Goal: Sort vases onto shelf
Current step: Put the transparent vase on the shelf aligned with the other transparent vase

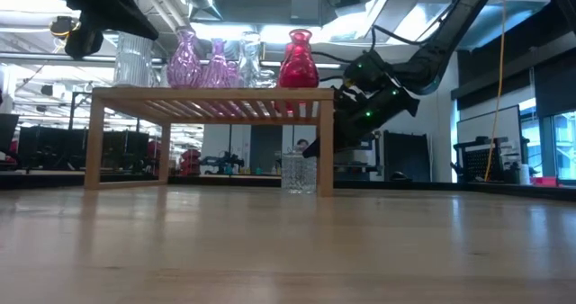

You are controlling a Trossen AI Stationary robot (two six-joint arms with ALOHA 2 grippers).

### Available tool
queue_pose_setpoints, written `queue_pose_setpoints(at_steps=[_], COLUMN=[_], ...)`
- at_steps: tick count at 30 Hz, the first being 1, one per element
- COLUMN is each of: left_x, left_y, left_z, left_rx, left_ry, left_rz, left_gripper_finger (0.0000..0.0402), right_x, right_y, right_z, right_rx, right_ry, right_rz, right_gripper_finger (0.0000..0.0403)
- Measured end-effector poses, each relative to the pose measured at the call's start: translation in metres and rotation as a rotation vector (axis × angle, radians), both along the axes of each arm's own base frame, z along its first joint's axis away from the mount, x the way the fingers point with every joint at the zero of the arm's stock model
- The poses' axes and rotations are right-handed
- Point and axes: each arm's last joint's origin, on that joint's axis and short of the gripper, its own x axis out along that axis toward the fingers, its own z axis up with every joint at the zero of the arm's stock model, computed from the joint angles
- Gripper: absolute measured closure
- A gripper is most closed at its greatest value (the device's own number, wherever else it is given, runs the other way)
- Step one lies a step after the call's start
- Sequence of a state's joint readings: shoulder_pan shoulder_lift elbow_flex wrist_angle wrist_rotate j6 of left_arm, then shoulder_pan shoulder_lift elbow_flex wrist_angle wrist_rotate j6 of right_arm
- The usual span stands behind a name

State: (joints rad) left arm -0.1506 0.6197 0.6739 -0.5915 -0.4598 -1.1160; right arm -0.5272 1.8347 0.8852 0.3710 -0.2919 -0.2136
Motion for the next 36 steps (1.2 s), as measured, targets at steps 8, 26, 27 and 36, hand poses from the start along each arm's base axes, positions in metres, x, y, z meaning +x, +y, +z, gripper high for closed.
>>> queue_pose_setpoints(at_steps=[8,26,27,36], left_x=[0.0,0.0,0.0,0.0], left_y=[0.0,0.0,0.0,0.0], left_z=[0.0,0.0,0.0,0.0], left_rx=[-0.001,-0.002,-0.003,-0.004], left_ry=[0.0,-0.001,-0.001,-0.003], left_rz=[-0.002,-0.001,-0.001,0.0], left_gripper_finger=[0.0401,0.0401,0.0401,0.0401], right_x=[0.007,0.011,0.01,0.022], right_y=[0.012,0.018,0.018,0.025], right_z=[0.001,0.0,0.0,-0.016], right_rx=[0.0,-0.037,-0.036,-0.014], right_ry=[-0.004,0.023,0.027,0.055], right_rz=[-0.009,-0.094,-0.092,-0.055], right_gripper_finger=[0.0083,0.0084,0.0084,0.0084])
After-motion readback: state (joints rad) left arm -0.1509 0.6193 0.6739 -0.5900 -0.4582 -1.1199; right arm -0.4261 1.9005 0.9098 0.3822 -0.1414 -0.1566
